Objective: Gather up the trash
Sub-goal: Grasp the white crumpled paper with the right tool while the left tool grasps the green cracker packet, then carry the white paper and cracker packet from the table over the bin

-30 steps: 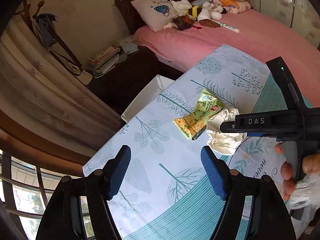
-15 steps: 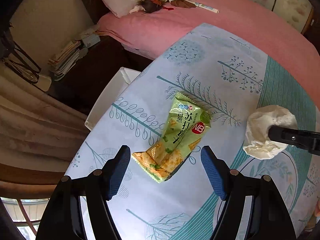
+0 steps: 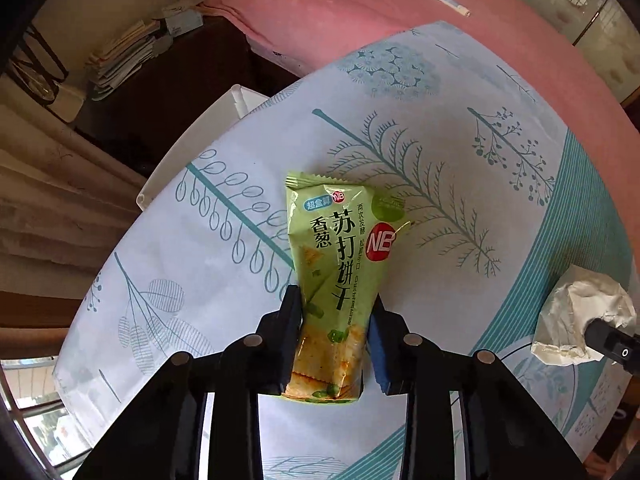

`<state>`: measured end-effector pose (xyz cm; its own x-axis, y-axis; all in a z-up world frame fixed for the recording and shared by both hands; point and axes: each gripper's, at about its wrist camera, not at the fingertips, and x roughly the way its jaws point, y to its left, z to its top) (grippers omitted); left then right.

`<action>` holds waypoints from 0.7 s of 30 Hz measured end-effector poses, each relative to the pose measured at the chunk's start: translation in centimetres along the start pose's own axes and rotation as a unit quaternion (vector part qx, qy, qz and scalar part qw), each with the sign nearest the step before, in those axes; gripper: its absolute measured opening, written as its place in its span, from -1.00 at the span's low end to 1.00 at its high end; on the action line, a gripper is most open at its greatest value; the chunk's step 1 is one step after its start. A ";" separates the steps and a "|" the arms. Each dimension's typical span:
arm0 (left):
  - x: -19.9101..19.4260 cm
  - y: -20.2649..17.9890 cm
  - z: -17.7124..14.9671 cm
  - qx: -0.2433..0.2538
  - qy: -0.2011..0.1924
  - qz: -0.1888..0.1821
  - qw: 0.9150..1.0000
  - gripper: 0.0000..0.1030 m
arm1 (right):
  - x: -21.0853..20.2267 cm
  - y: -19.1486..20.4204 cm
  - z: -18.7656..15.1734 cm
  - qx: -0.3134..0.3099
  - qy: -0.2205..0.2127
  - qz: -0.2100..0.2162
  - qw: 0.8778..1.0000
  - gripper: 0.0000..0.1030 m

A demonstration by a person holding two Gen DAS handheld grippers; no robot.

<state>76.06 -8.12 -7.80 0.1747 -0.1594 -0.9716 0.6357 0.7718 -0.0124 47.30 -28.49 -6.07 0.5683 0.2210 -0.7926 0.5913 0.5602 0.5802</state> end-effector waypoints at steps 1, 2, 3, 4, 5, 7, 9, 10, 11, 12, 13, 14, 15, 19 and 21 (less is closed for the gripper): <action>-0.2 -0.1 -0.4 -0.007 -0.001 0.000 1.000 -0.55 | -0.2 -0.1 -0.2 -0.003 0.001 0.000 1.000 -0.71; -0.4 -0.3 -0.9 -0.014 -0.002 0.000 1.000 -0.58 | -0.4 -0.3 -0.5 -0.007 0.003 -0.001 1.000 -0.71; -0.7 -0.3 -1.3 -0.024 -0.002 -0.003 1.000 -0.65 | -0.6 -0.4 -0.7 -0.010 0.007 0.000 1.000 -0.71; -1.1 -0.6 -2.0 -0.035 -0.003 -0.008 0.999 -0.67 | -0.9 -0.6 -1.0 -0.013 0.011 0.001 1.000 -0.71; -1.7 -0.8 -2.8 -0.045 -0.006 -0.011 0.999 -0.67 | -1.2 -0.9 -1.3 -0.016 0.016 0.000 1.000 -0.71; -3.3 -1.7 -4.5 -0.061 -0.015 -0.020 0.998 -0.67 | -1.9 -1.3 -2.0 -0.026 0.022 -0.001 0.999 -0.71; -5.2 -2.9 -6.3 -0.074 -0.028 -0.021 0.997 -0.68 | -2.9 -1.8 -2.9 -0.040 0.027 -0.004 0.999 -0.71; -6.2 -3.6 -7.2 -0.080 -0.036 -0.022 0.996 -0.68 | -3.6 -2.1 -3.4 -0.046 0.030 -0.004 0.999 -0.71; -7.4 -4.3 -8.1 -0.086 -0.043 -0.022 0.995 -0.68 | -4.3 -2.5 -3.9 -0.050 0.033 -0.002 0.998 -0.71; -8.6 -5.2 -9.3 -0.089 -0.050 -0.019 0.995 -0.68 | -5.0 -2.8 -4.5 -0.057 0.036 0.000 0.998 -0.71; -10.0 -6.2 -10.4 -0.093 -0.057 -0.014 0.994 -0.68 | -5.8 -3.0 -5.1 -0.064 0.038 0.003 0.997 -0.71; -11.1 -7.2 -11.6 -0.098 -0.065 -0.012 0.993 -0.68 | -6.7 -3.4 -5.7 -0.071 0.041 0.006 0.997 -0.71; -12.4 -8.2 -13.0 -0.105 -0.073 -0.009 0.992 -0.68 | -7.6 -3.7 -6.4 -0.081 0.044 0.009 0.996 -0.71; -17.6 -12.4 -18.7 -0.134 -0.104 0.012 0.985 -0.68 | -12.3 -4.9 -9.2 -0.132 0.049 0.025 0.990 -0.71; -19.9 -15.2 -21.5 -0.146 -0.119 0.025 0.982 -0.68 | -14.8 -5.5 -10.4 -0.160 0.049 0.035 0.985 -0.71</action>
<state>46.75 -3.40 6.64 0.3938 -0.2293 -0.8901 0.3848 0.9206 -0.0668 29.70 -26.56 0.51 0.5345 0.3350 -0.7759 0.3326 0.7607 0.5575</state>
